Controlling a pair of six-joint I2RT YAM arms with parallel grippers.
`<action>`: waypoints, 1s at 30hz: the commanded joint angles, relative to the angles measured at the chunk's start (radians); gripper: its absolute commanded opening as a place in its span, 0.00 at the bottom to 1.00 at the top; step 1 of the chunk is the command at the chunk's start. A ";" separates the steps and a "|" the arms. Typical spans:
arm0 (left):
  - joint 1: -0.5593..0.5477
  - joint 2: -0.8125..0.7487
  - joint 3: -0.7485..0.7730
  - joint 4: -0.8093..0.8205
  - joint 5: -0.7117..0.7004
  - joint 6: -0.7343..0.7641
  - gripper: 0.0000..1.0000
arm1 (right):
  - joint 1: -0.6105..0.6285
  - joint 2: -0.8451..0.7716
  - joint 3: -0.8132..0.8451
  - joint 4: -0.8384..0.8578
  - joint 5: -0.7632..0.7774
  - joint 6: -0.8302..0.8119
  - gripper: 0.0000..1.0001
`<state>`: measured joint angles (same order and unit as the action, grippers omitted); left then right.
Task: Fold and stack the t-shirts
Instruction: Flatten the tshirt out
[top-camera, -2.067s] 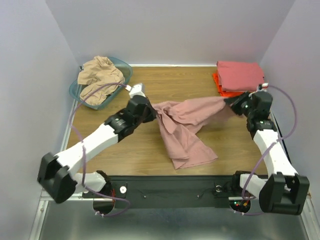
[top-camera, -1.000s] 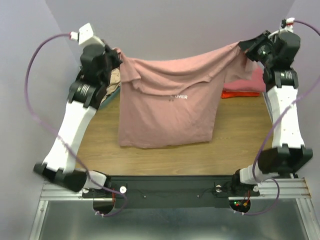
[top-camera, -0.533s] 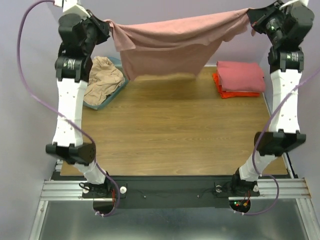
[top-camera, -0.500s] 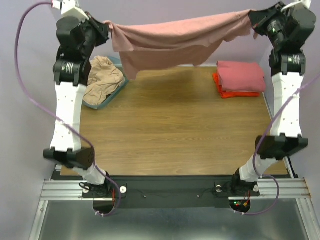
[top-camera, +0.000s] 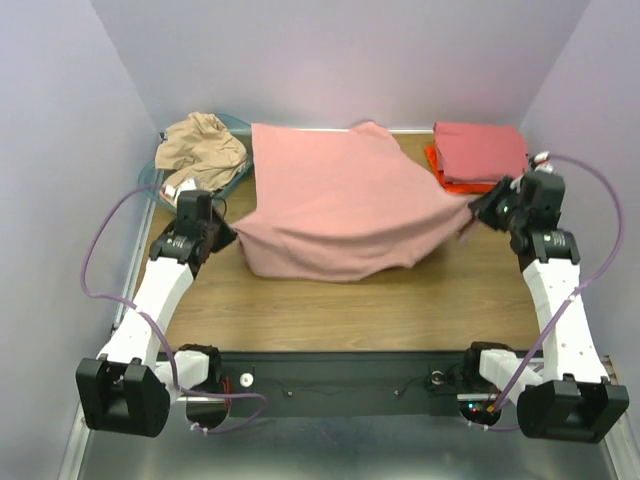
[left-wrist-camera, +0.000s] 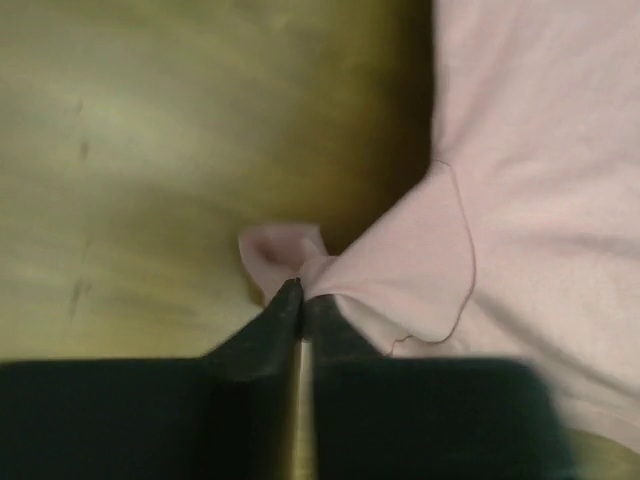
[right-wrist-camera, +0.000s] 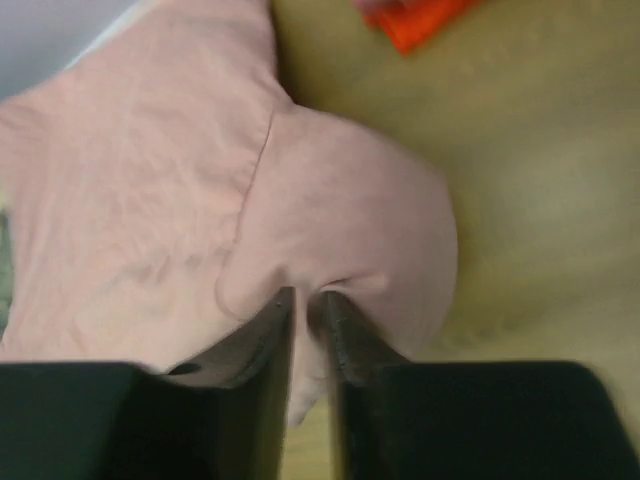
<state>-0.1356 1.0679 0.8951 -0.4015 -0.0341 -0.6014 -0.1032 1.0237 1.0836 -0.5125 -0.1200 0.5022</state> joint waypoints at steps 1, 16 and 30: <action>0.007 -0.120 -0.044 -0.032 -0.110 -0.072 0.48 | -0.004 -0.091 -0.108 -0.099 0.106 0.013 0.36; -0.001 -0.201 -0.139 0.021 -0.004 -0.129 0.90 | 0.014 -0.005 -0.177 -0.020 -0.119 -0.068 1.00; -0.220 0.153 -0.269 0.251 0.068 -0.184 0.91 | 0.408 0.379 -0.254 0.140 0.140 0.105 1.00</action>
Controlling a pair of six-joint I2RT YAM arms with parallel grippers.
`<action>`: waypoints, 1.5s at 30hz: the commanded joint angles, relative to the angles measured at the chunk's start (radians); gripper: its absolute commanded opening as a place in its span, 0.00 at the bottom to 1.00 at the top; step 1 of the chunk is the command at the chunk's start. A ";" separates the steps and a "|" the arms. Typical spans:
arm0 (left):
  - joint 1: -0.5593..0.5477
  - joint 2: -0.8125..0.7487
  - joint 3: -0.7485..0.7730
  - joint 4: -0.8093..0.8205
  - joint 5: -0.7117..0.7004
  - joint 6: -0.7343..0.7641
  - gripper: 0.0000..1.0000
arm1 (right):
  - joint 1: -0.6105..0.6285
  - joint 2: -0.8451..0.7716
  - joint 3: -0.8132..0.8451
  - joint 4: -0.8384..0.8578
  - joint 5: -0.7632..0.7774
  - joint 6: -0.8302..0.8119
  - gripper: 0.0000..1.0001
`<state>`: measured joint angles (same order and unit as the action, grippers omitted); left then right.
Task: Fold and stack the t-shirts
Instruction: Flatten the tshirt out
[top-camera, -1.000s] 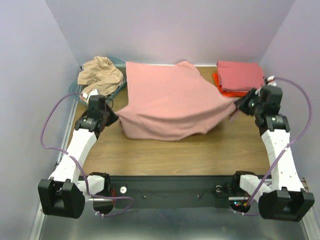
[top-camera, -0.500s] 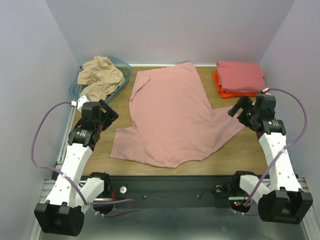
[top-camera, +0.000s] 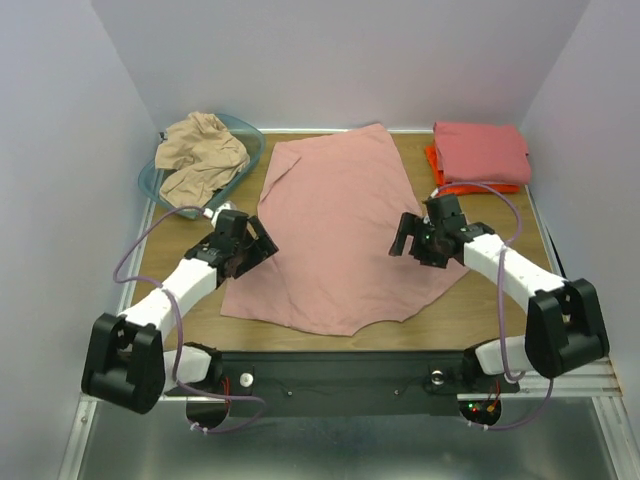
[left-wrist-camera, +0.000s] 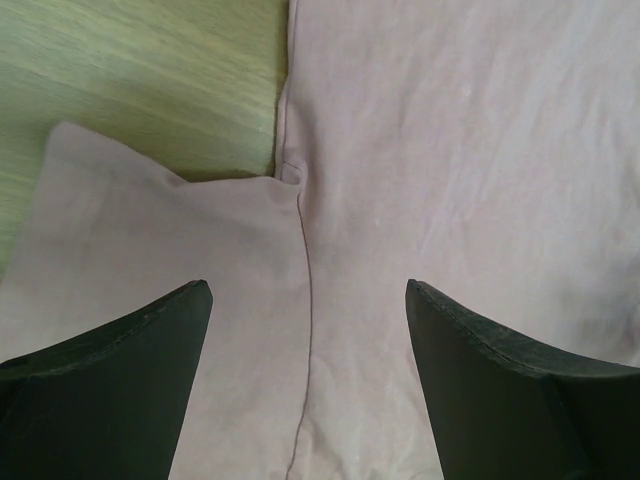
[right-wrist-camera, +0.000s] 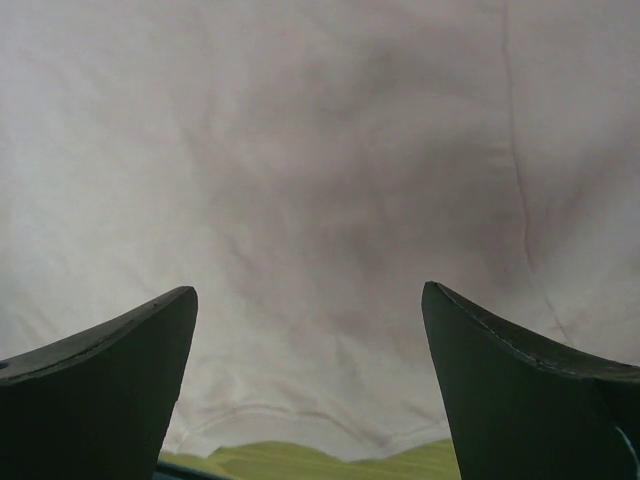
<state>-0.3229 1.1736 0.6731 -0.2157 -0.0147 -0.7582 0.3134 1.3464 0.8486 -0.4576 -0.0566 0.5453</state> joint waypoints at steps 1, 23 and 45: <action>-0.062 0.058 -0.064 0.094 0.061 -0.035 0.91 | -0.005 0.077 -0.023 0.115 0.071 0.061 1.00; -0.915 0.444 0.072 0.205 0.177 -0.436 0.91 | 0.131 0.953 0.837 0.157 -0.163 -0.364 1.00; -0.944 0.494 0.688 -0.059 -0.079 -0.128 0.91 | -0.023 0.380 0.854 0.066 0.096 -0.404 1.00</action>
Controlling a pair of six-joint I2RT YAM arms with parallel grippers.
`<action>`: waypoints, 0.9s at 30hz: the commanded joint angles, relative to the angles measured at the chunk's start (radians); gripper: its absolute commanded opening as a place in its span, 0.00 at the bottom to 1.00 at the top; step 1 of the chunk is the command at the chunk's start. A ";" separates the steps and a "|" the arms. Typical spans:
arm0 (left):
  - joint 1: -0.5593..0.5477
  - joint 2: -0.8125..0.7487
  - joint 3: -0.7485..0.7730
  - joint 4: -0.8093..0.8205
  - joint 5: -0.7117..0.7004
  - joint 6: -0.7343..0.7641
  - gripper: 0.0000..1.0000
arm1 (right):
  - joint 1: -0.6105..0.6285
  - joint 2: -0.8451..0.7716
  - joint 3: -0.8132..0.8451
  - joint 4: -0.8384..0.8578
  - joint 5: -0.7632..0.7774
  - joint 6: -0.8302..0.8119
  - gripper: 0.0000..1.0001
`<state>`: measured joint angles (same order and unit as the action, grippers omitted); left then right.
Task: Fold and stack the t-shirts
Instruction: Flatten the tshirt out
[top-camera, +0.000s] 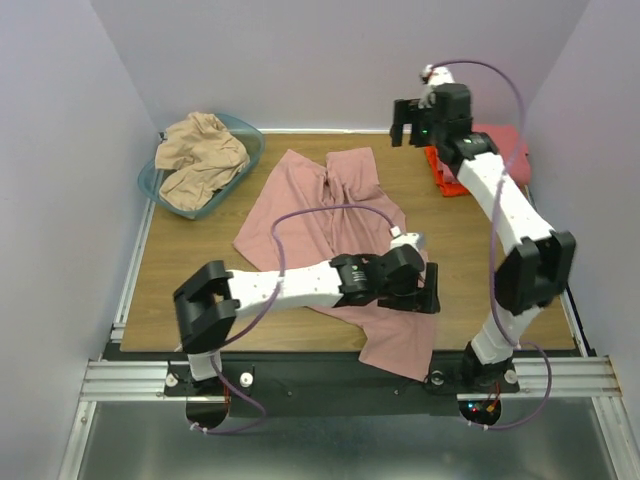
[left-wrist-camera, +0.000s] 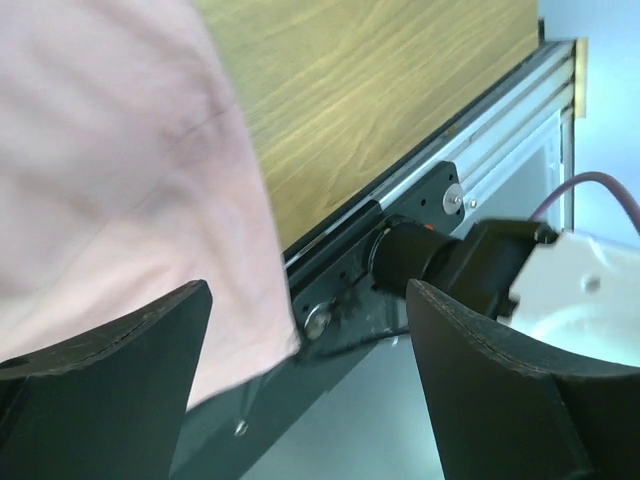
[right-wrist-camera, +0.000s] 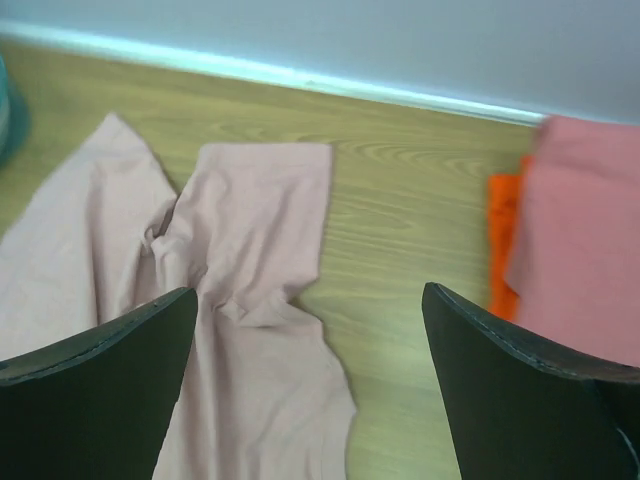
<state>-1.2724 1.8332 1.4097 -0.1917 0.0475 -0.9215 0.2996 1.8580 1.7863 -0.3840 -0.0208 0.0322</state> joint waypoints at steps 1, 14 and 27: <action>0.008 -0.226 -0.083 -0.106 -0.171 0.032 0.91 | -0.010 -0.160 -0.122 -0.009 0.033 0.147 1.00; 0.646 -0.392 -0.224 -0.031 -0.282 0.295 0.99 | 0.021 -0.122 -0.446 0.046 -0.208 0.413 1.00; 0.930 0.173 0.097 -0.055 -0.107 0.382 0.95 | 0.049 0.220 -0.228 0.053 0.010 0.390 1.00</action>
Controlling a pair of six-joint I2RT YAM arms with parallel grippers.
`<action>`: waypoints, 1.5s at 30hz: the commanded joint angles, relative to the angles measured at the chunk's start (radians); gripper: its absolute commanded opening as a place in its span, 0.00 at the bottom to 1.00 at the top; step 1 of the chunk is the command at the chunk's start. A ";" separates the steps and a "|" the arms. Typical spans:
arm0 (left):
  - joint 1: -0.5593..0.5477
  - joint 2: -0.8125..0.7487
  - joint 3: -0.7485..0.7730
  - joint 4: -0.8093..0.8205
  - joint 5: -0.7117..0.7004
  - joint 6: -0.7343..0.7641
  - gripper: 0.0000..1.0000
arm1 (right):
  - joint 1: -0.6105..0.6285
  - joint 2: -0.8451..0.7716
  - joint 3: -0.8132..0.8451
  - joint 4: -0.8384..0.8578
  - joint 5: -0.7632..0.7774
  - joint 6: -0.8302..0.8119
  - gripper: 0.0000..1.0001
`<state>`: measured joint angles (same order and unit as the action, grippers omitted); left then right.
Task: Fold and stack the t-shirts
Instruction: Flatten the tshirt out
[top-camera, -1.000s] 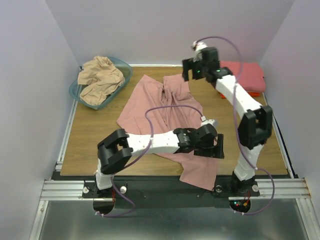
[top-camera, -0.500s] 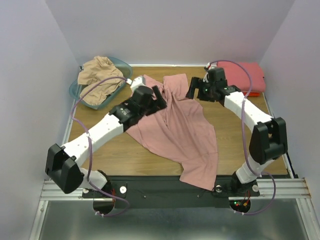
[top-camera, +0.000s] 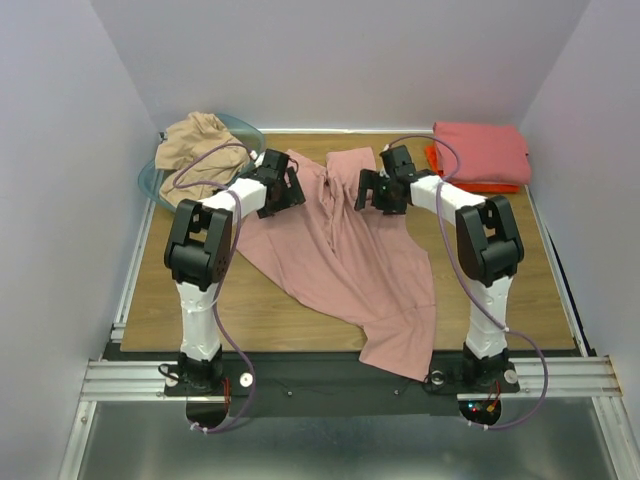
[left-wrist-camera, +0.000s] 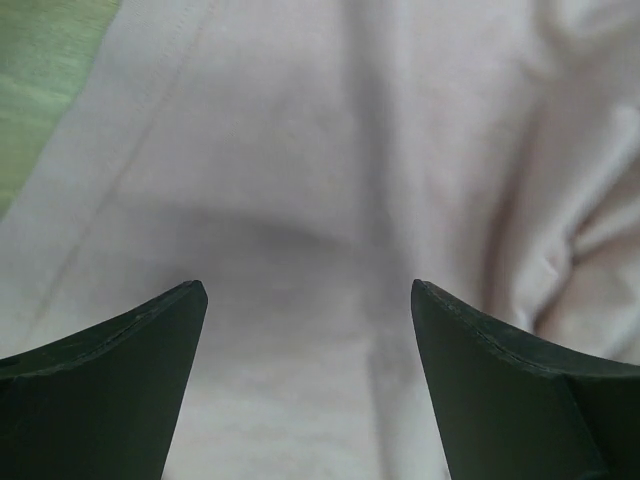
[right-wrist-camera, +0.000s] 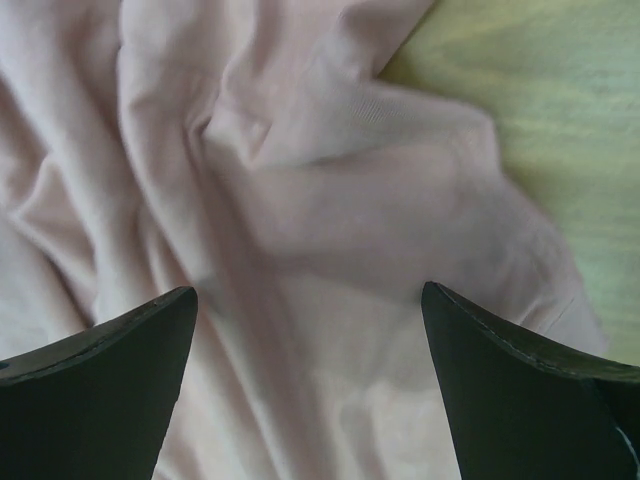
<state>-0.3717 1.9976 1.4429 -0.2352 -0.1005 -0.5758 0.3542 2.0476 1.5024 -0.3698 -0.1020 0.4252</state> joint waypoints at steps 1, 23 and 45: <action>0.036 0.026 0.056 -0.003 0.047 0.036 0.95 | -0.011 0.052 0.058 0.039 0.096 0.000 1.00; 0.054 -0.203 -0.380 -0.009 -0.100 -0.165 0.93 | -0.265 0.255 0.315 0.028 0.030 -0.086 1.00; -0.156 -0.573 -0.466 -0.222 -0.238 -0.303 0.93 | -0.127 -0.568 -0.461 0.061 0.027 -0.010 1.00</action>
<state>-0.4431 1.4536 1.0054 -0.4023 -0.3016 -0.8207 0.2256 1.6077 1.2900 -0.3206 -0.1371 0.3416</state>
